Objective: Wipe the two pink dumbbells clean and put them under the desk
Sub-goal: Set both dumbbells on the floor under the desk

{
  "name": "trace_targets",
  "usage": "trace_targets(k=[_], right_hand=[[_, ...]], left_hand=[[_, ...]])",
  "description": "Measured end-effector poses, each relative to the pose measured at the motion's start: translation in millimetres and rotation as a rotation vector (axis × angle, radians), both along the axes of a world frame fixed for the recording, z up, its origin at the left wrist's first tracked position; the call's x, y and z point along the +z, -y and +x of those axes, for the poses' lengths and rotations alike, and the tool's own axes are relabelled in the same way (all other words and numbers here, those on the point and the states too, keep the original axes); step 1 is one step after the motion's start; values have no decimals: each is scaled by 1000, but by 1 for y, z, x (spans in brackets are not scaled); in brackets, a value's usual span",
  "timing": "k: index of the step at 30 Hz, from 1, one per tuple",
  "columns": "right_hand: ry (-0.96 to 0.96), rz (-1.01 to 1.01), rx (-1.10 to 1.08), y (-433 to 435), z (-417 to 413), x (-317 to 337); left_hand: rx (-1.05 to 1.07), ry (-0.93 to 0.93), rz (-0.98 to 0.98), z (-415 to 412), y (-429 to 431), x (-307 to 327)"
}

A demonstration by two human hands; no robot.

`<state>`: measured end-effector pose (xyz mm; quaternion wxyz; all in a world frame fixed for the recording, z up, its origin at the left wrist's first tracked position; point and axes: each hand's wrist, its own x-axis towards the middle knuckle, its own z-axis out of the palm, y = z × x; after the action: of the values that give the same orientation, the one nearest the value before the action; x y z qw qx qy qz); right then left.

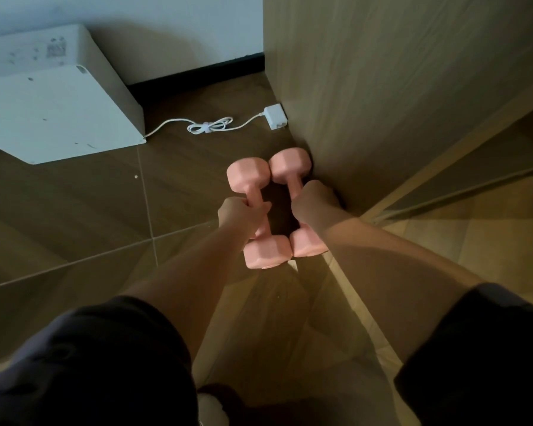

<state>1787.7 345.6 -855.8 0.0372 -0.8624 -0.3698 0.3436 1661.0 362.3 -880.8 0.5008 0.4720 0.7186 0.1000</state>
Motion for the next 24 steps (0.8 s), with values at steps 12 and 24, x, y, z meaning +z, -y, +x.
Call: trace_targets(k=[12,24], right_hand=[[-15,39,23,-7,4,10],[363,-53,686,63,14,8]], left_hand=[[-83,60,-90,0,-9,3],[-725,-72,214,-37,62,30]])
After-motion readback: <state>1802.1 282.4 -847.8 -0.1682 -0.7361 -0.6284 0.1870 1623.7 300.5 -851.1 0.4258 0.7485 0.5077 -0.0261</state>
